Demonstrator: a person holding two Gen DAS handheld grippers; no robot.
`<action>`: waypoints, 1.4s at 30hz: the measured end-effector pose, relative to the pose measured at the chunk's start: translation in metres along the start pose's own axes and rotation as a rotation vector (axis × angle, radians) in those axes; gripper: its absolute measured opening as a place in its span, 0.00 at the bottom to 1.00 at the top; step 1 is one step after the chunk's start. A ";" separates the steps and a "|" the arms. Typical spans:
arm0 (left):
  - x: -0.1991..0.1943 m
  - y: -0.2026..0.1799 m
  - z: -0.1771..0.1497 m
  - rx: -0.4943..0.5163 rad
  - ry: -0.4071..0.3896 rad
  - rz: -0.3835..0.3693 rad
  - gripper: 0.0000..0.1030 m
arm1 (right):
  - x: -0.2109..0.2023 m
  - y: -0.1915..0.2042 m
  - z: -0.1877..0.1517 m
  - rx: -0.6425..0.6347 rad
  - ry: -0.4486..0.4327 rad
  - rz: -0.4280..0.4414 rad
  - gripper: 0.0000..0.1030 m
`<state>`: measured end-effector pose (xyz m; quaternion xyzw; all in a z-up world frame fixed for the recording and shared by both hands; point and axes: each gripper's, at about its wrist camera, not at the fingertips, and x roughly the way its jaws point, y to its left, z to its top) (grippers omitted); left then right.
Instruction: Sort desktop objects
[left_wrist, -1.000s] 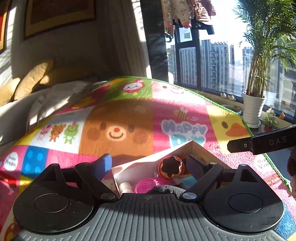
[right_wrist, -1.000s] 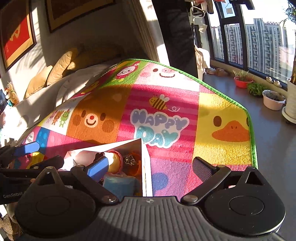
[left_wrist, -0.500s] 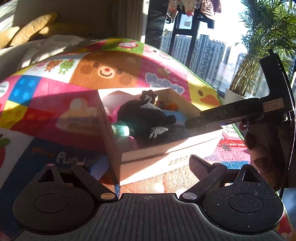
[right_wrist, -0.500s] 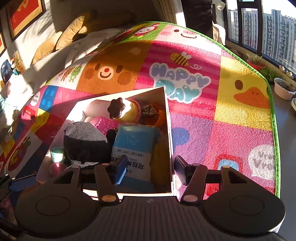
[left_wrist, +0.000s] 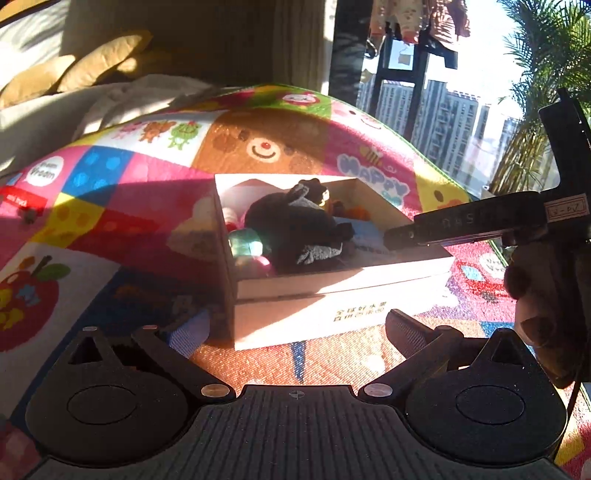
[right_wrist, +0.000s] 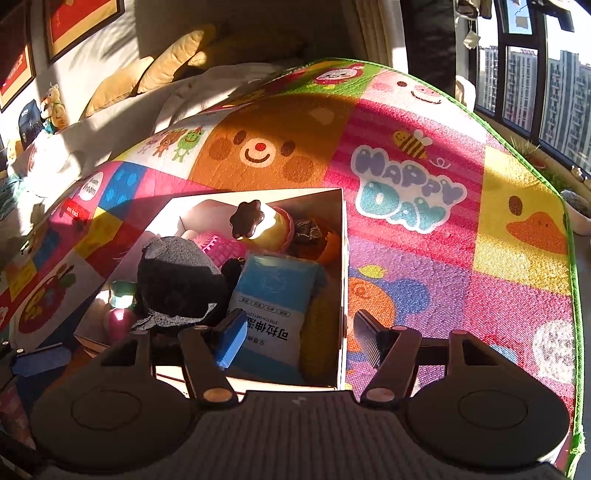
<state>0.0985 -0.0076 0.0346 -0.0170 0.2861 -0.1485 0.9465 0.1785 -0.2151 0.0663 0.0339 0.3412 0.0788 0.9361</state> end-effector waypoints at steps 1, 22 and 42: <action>-0.005 0.000 -0.005 0.008 0.005 0.017 1.00 | -0.012 -0.001 -0.006 0.006 -0.024 -0.004 0.72; -0.002 -0.007 -0.047 -0.049 0.111 0.284 1.00 | -0.025 0.022 -0.107 -0.063 0.029 -0.092 1.00; -0.001 -0.007 -0.046 -0.042 0.115 0.286 1.00 | -0.027 0.025 -0.112 -0.057 -0.004 -0.101 1.00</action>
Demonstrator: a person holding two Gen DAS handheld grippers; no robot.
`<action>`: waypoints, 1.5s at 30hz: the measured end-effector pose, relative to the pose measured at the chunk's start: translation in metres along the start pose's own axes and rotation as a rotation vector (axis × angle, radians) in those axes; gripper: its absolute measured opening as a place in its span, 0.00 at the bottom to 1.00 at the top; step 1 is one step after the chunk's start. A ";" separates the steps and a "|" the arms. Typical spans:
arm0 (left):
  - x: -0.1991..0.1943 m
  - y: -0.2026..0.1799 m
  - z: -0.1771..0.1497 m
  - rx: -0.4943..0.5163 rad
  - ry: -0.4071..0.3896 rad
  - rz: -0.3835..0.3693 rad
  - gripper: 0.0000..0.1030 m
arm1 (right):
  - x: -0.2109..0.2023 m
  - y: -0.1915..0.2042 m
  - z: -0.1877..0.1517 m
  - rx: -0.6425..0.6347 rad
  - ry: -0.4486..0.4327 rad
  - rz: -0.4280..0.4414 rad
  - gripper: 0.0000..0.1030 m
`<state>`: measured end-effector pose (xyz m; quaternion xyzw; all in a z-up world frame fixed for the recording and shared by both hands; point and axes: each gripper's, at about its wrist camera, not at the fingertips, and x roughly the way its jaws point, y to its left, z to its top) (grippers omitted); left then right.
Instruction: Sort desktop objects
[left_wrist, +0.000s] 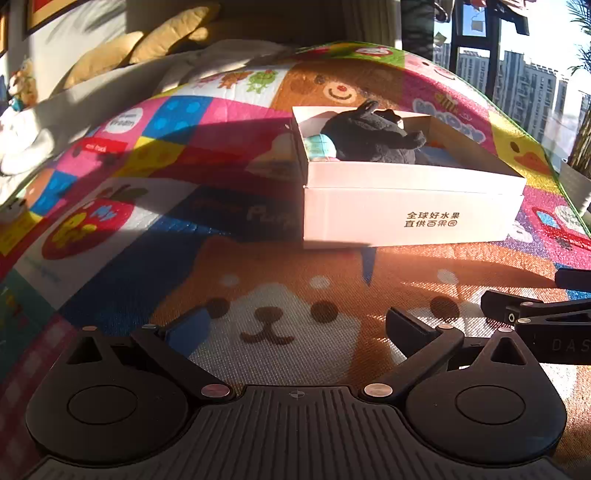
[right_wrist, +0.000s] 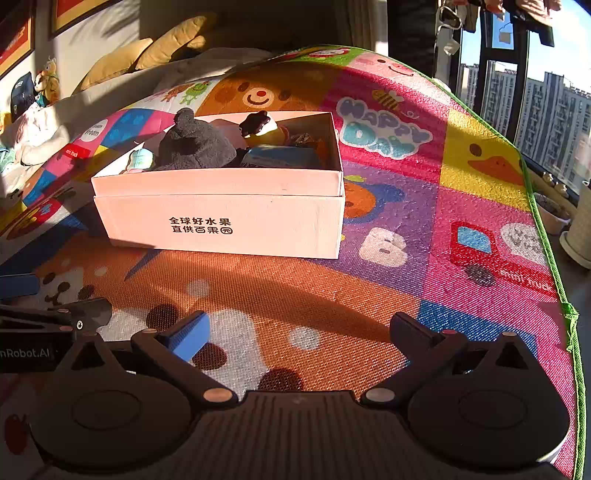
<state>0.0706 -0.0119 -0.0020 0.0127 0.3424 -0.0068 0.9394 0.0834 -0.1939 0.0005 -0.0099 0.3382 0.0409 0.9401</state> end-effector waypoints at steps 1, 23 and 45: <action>0.001 0.001 0.001 0.000 0.001 -0.003 1.00 | 0.001 0.001 0.000 0.001 0.001 -0.001 1.00; 0.000 0.001 0.000 -0.002 0.001 -0.004 1.00 | -0.001 -0.001 0.000 0.003 0.001 -0.001 1.00; 0.000 0.001 0.000 -0.003 0.001 -0.004 1.00 | -0.001 0.000 0.000 0.002 0.001 -0.001 1.00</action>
